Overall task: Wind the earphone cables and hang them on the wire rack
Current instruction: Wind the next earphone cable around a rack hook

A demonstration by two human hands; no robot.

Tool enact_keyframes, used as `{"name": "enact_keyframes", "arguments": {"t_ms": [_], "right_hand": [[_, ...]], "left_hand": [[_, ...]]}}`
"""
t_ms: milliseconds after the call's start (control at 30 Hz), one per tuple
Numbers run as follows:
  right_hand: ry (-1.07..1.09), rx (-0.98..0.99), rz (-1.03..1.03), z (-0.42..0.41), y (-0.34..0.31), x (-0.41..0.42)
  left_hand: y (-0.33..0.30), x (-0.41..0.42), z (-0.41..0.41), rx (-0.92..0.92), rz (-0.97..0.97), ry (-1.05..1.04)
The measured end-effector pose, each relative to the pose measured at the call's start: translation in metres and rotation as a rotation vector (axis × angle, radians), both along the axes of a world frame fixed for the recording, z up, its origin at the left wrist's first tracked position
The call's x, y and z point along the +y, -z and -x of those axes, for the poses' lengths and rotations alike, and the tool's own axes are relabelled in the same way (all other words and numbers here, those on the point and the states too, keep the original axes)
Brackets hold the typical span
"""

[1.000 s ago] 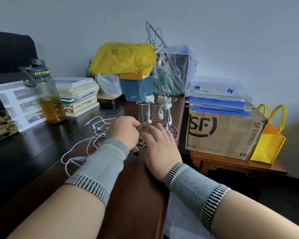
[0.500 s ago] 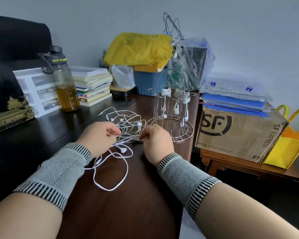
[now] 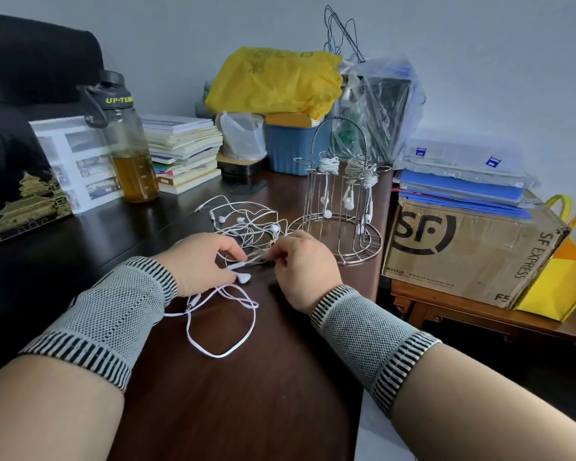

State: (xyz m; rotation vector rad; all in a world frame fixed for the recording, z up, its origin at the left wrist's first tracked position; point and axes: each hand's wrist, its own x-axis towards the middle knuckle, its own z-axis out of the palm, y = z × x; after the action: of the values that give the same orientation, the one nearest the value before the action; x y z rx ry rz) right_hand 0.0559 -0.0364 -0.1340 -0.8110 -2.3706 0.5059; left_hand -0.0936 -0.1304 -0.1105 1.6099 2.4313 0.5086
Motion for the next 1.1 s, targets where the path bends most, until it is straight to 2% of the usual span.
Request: {"name": "enact_keyframes", "arguments": {"t_ms": [100, 267, 433, 567, 633, 767, 900, 1000, 1100], "right_hand": [[0.083, 0.06, 0.049, -0.001, -0.001, 0.005], [0.317, 0.282, 0.296, -0.01, -0.003, 0.018], [0.335, 0.165, 0.261, -0.015, -0.003, 0.018], [0.263, -0.126, 0.029, -0.01, 0.001, 0.01], [0.24, -0.203, -0.035, -0.008, 0.003, 0.007], [0.241, -0.18, -0.024, -0.008, 0.002, 0.006], [0.231, -0.193, 0.012, -0.009, 0.001, 0.008], [0.233, -0.143, 0.02, -0.008, 0.001, 0.011], [0.231, 0.026, 0.101, -0.011, -0.001, 0.015]], "left_hand": [[0.004, 0.002, 0.005, 0.08, -0.04, -0.034], [0.007, 0.005, 0.003, 0.072, -0.094, -0.003], [0.009, 0.007, 0.0, 0.095, -0.04, -0.018], [0.008, 0.007, 0.001, 0.153, -0.016, -0.085], [0.007, 0.006, 0.001, 0.197, -0.008, -0.164], [0.004, 0.007, 0.006, 0.336, 0.042, -0.356], [0.001, 0.004, 0.013, 0.331, 0.078, -0.476], [0.001, 0.003, 0.012, 0.328, 0.067, -0.496], [0.0, 0.005, 0.005, 0.326, -0.021, -0.466]]}}
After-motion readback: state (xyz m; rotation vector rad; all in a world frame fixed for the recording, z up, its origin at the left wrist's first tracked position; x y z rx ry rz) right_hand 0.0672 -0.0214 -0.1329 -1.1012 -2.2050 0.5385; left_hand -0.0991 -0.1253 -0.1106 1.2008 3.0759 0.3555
